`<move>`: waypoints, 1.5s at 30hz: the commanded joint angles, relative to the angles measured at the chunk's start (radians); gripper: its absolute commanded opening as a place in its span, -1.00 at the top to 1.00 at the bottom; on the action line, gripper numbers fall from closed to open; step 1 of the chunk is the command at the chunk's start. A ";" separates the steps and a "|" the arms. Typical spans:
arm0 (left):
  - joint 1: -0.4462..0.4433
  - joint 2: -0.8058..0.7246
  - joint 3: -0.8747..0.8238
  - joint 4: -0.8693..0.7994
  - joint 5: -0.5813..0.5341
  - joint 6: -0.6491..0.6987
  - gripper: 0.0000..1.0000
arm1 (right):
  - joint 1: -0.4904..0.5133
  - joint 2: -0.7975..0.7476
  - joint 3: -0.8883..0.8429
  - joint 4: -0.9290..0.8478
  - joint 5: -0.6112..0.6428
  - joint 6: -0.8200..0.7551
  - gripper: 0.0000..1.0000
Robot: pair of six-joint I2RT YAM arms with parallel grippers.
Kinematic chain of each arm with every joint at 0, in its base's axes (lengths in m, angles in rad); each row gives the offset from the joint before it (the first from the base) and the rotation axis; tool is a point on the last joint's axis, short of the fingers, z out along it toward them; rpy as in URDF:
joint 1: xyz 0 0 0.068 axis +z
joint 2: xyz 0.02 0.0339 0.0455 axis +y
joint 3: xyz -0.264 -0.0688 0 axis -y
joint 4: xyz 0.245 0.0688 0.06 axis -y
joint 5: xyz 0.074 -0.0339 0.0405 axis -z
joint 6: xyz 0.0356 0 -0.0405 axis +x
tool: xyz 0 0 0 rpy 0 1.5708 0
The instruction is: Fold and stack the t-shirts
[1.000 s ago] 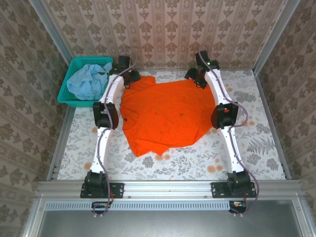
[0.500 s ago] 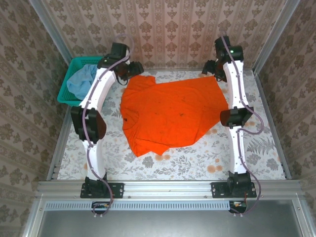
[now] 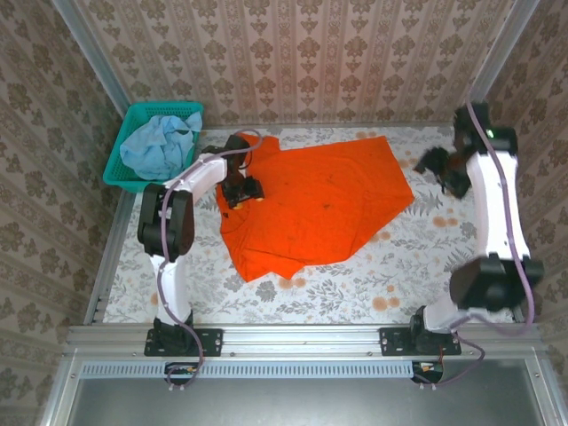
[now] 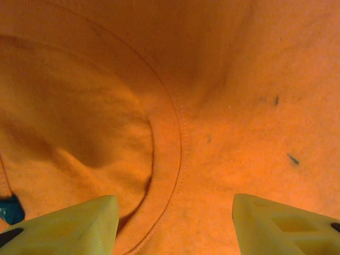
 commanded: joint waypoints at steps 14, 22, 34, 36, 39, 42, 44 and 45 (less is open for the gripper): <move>0.040 0.418 0.551 -0.238 -0.159 0.102 -0.12 | 0.274 0.249 -0.209 0.498 -0.048 0.242 0.01; 0.059 0.637 0.955 -0.338 -0.117 0.106 -0.13 | 0.317 0.522 0.013 0.510 0.018 0.313 0.11; 0.085 0.466 0.767 -0.259 -0.044 0.105 -0.35 | 0.362 0.758 0.260 0.394 0.064 0.321 0.17; 0.084 0.408 0.716 -0.239 -0.045 0.103 -0.37 | 0.362 0.775 0.277 0.383 0.064 0.327 0.18; 0.084 0.337 0.653 -0.217 -0.044 0.107 -0.39 | 0.368 0.786 0.284 0.376 0.069 0.331 0.19; 0.077 0.291 0.611 -0.209 -0.042 0.116 -0.38 | 0.370 0.800 0.293 0.358 0.086 0.332 0.20; 0.071 0.278 0.587 -0.205 -0.041 0.123 -0.38 | 0.370 0.810 0.298 0.357 0.085 0.334 0.21; 0.066 0.274 0.575 -0.204 -0.036 0.126 -0.38 | 0.370 0.817 0.302 0.353 0.084 0.338 0.23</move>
